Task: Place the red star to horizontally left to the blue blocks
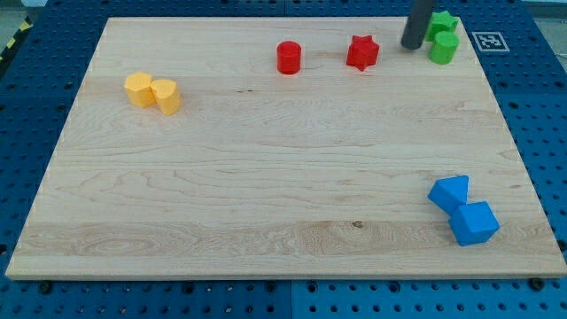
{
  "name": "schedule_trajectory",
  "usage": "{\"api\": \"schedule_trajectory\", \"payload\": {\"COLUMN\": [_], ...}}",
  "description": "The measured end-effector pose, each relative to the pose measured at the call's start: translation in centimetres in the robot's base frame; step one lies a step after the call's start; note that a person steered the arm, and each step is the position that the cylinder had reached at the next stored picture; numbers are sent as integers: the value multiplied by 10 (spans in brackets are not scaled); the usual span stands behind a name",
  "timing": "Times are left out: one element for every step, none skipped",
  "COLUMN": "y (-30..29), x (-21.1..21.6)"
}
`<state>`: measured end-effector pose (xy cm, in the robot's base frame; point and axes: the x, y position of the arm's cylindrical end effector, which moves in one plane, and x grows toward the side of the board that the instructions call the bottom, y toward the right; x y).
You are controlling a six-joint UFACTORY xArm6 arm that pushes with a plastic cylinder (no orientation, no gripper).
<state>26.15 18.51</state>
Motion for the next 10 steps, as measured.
{"api": "schedule_trajectory", "payload": {"y": [-53, -97, -111, -110, -100, -74, -69, -87, -121, -137], "x": [0, 5, 28, 58, 81, 98, 109, 110, 122, 161]}}
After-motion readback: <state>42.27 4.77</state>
